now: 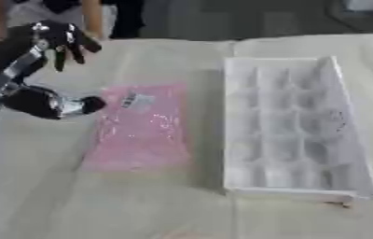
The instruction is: Pick up objects on the table and place them in the box.
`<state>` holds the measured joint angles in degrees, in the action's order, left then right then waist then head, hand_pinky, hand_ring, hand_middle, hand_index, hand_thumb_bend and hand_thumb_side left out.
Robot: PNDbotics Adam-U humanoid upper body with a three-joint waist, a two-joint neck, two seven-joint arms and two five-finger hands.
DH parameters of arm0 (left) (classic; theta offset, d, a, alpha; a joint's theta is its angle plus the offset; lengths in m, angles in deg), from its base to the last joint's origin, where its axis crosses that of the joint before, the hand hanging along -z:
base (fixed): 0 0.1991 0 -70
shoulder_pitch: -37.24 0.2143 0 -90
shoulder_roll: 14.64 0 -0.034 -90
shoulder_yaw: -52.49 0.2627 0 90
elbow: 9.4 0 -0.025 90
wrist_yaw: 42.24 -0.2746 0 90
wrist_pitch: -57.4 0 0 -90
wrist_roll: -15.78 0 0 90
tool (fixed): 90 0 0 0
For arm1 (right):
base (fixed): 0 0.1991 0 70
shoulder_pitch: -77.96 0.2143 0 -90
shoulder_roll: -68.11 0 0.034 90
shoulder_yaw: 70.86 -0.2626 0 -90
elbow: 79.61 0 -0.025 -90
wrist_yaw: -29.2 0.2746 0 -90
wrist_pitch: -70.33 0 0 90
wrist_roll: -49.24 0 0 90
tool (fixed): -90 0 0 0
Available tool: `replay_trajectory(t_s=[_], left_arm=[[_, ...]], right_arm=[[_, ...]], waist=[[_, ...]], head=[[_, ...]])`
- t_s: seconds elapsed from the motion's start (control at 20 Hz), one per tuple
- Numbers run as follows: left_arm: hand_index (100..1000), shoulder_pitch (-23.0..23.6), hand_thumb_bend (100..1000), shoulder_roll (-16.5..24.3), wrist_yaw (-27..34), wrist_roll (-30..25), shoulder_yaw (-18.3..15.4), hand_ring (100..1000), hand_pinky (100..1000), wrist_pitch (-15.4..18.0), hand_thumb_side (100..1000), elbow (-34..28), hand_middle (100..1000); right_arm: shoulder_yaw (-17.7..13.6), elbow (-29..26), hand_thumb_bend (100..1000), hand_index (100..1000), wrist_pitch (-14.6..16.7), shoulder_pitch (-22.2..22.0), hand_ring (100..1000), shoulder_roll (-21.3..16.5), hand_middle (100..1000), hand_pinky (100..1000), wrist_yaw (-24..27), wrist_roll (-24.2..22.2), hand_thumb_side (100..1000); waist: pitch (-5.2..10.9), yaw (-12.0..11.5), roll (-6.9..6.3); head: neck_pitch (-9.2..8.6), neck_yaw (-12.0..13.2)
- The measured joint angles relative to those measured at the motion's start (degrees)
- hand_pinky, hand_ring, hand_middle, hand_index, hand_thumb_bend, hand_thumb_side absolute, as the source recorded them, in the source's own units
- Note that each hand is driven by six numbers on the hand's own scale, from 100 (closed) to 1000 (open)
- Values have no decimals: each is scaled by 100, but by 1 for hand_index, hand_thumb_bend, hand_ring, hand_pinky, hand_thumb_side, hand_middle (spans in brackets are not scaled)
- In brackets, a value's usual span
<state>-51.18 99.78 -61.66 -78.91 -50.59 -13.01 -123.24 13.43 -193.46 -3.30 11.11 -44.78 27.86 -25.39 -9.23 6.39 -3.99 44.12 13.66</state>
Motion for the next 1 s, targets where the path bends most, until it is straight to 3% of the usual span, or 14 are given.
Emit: replay_trajectory(t_s=[0.15,0.4,0.55,0.7,0.85,1.0], left_arm=[[729,1,531,-115,134,318,-28,513,272,74,655,0,584],[734,0,459,-396,536,1476,-105,587,389,495,676,0,625],[734,3,452,-533,668,1967,-109,588,391,687,682,0,625],[763,48,569,-572,685,2005,-41,576,362,711,612,0,623],[782,44,661,-508,558,1684,75,585,372,610,571,0,633],[771,-24,651,-419,486,1436,159,576,362,547,568,0,624]], right_arm=[[0,0,100,737,23,-11,771,10,763,626,-3,3,971],[-25,0,100,736,133,-118,771,124,763,626,-44,9,970],[-37,1,100,736,195,-169,771,189,763,626,-78,7,970],[-37,1,100,736,214,-194,771,198,762,627,-101,-9,968],[-33,1,100,736,227,-194,772,198,762,627,-114,-35,966],[-31,1,100,736,212,-191,772,198,762,627,-115,-64,964]], waist=[[-3,0,11],[-27,-5,21],[-41,-5,24],[-51,2,25],[-74,21,24],[-79,27,8]], head=[[0,47],[0,53],[0,75],[0,100],[0,110],[0,149]])
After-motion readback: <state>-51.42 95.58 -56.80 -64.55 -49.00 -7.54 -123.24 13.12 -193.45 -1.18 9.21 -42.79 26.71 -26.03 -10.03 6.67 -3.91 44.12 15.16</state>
